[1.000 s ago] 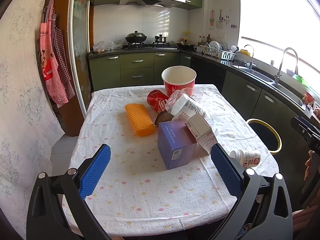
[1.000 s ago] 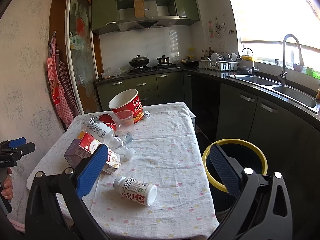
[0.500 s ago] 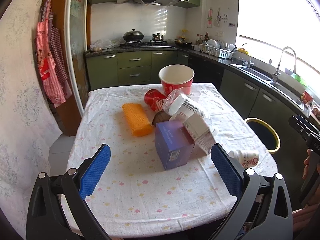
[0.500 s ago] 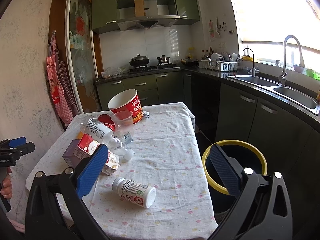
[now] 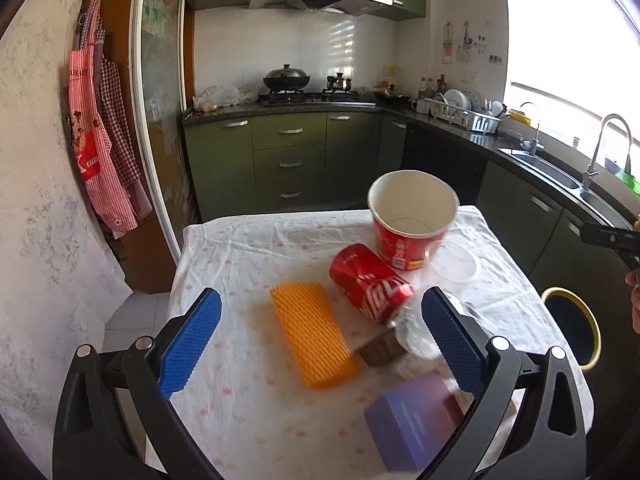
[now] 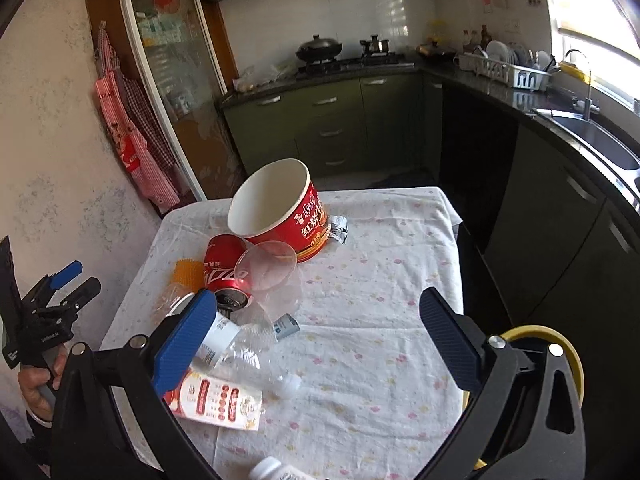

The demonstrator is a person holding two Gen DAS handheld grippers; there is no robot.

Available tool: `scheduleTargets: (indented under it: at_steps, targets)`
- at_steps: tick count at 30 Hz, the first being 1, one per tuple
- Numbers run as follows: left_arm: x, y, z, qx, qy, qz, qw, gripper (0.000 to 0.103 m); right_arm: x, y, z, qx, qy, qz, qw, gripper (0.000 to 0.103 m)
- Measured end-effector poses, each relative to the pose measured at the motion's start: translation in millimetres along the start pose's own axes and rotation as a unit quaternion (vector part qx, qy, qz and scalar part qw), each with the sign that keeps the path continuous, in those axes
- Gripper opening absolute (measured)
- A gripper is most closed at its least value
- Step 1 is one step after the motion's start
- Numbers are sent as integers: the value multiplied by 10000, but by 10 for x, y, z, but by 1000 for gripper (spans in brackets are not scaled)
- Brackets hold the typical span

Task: Collect trash
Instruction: 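Reach the right gripper to the red-and-white paper bucket and grasp its rim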

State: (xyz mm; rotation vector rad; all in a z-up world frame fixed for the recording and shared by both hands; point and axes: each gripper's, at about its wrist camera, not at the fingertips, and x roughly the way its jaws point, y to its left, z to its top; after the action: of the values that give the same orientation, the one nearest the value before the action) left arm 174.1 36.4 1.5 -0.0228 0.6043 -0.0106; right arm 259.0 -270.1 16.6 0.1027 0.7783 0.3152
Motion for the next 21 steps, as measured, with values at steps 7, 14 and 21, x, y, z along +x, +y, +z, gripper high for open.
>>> scheduleTargets:
  at_steps: [7, 14, 21]
  targets:
    - [640, 215, 131, -181, 237, -30, 9996, 99, 1045, 82, 809, -45, 901, -147, 9958, 80]
    - [995, 325, 73, -327, 403, -139, 9986, 99, 1929, 233, 1208, -440, 1618, -931, 9814, 58]
    - [1156, 369, -24, -390, 570, -392, 9968, 99, 2416, 292, 1249, -619, 2114, -1345, 9661, 29]
